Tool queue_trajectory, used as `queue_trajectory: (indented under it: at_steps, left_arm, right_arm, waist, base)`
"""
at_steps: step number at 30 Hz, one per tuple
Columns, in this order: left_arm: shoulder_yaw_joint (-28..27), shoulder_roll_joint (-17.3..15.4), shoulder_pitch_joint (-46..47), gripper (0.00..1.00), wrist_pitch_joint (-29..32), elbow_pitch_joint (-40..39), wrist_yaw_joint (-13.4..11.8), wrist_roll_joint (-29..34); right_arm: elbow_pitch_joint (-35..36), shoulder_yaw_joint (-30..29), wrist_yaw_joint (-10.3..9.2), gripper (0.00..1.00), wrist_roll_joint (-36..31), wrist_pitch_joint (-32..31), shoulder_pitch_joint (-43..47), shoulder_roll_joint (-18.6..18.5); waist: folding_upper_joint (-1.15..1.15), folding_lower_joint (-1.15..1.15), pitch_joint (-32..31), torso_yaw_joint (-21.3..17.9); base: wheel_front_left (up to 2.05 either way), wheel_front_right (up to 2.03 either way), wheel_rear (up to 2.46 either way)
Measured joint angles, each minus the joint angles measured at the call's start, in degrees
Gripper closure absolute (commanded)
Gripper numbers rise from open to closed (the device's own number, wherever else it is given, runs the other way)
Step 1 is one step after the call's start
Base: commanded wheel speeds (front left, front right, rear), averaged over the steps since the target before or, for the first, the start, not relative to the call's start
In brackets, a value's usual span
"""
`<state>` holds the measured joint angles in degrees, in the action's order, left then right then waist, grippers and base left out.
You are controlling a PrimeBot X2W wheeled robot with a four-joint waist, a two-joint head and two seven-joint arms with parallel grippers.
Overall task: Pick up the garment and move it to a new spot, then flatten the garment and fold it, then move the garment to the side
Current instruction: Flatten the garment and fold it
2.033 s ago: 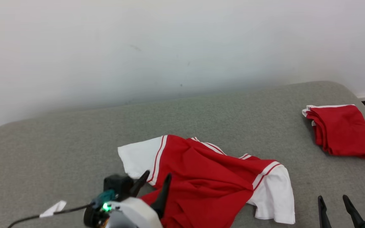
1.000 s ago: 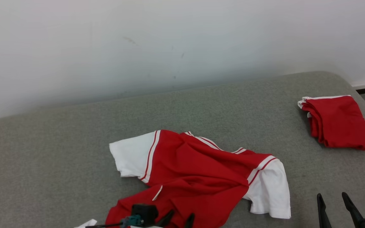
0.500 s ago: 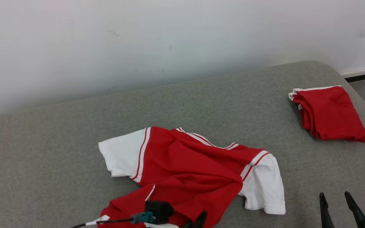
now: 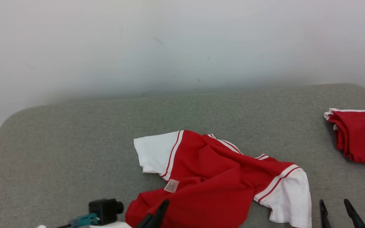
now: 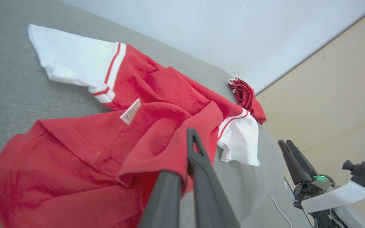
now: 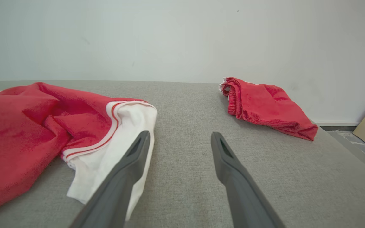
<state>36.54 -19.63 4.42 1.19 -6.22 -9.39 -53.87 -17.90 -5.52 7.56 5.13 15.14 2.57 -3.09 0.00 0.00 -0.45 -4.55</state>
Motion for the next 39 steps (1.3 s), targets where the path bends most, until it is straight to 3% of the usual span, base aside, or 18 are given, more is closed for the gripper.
queue_trajectory:
  at_steps: [4, 10, 16, 22, 32, 33, 34, 35, 36, 39]
  left_arm:
    - [-2.8, -3.4, -0.2, 1.00, 0.8, -1.6, -2.0, -0.1]
    - [-5.2, -4.4, 3.6, 1.00, 1.0, 1.5, -2.5, 0.0]
    - [-6.7, -4.6, 8.5, 1.00, 1.4, 8.9, -1.6, 0.0]
    - [-10.1, -7.6, 12.2, 1.00, 1.8, 15.2, -1.1, -0.7]
    - [-9.8, -8.5, 20.0, 1.00, 4.7, 23.1, 1.5, -0.6]
    - [-9.8, -8.2, 21.0, 0.74, 4.5, 24.0, 1.9, -0.6]
    - [-10.0, -7.8, 21.9, 0.54, 4.3, 24.9, 1.9, -0.6]
    - [-10.2, -7.4, 22.7, 0.17, 4.3, 26.1, 2.1, -0.6]
    - [-10.2, -7.1, 23.2, 0.00, 4.2, 27.2, 2.3, -0.6]
    - [-10.3, -6.9, 23.6, 0.00, 3.7, 30.0, 2.3, -0.6]
  right_arm:
    - [-0.1, 0.5, 0.00, 0.00, 0.0, 0.0, 0.0, 0.1]
    - [-0.5, 1.1, 0.00, 0.00, 0.1, 0.0, -0.1, 0.1]
    - [-0.7, 1.8, 0.00, 0.00, 0.1, 0.0, -0.6, 0.2]
    - [-0.7, 1.5, 0.00, 0.00, 0.1, 0.0, -0.8, 0.2]
    - [-0.6, 1.4, 0.00, 0.00, 0.1, 0.0, -1.7, 0.2]
    - [-0.6, 1.4, 0.00, 0.00, 0.1, 0.0, -1.9, 0.2]
    - [-0.6, 1.4, 0.00, 0.00, 0.1, 0.0, -2.1, 0.2]
    - [-0.6, 1.4, 0.00, 0.00, 0.1, 0.0, -2.2, 0.2]
    - [-0.5, 1.5, 0.00, 0.00, 0.1, 0.0, -2.3, 0.2]
    - [-0.6, 1.6, 0.00, 0.00, 0.1, 0.0, -2.4, 0.2]
  waist:
    - [0.00, 0.00, -0.6, 2.2]
    - [0.00, 0.00, -0.6, 3.7]
    - [0.00, 0.00, 0.1, 2.7]
    - [0.00, 0.00, 0.9, 0.7]
    - [0.00, 0.00, 3.0, -0.2]
    - [0.00, 0.00, 3.1, -0.1]
    - [0.00, 0.00, 3.2, -0.1]
    - [0.00, 0.00, 3.3, -0.1]
    - [0.00, 0.00, 3.3, -0.1]
    - [0.00, 0.00, 3.2, -0.2]
  base:
    - [0.00, 0.00, 0.00]
    - [0.00, 0.00, 0.00]
    - [0.00, 0.00, 0.00]
    - [0.00, 0.00, 0.00]
    - [0.00, 0.00, 0.00]
    - [0.00, 0.00, 0.00]
    - [0.00, 0.00, 0.00]
    - [0.00, 0.00, 0.00]
    - [0.00, 0.00, 0.00]
    - [0.00, 0.00, 0.00]
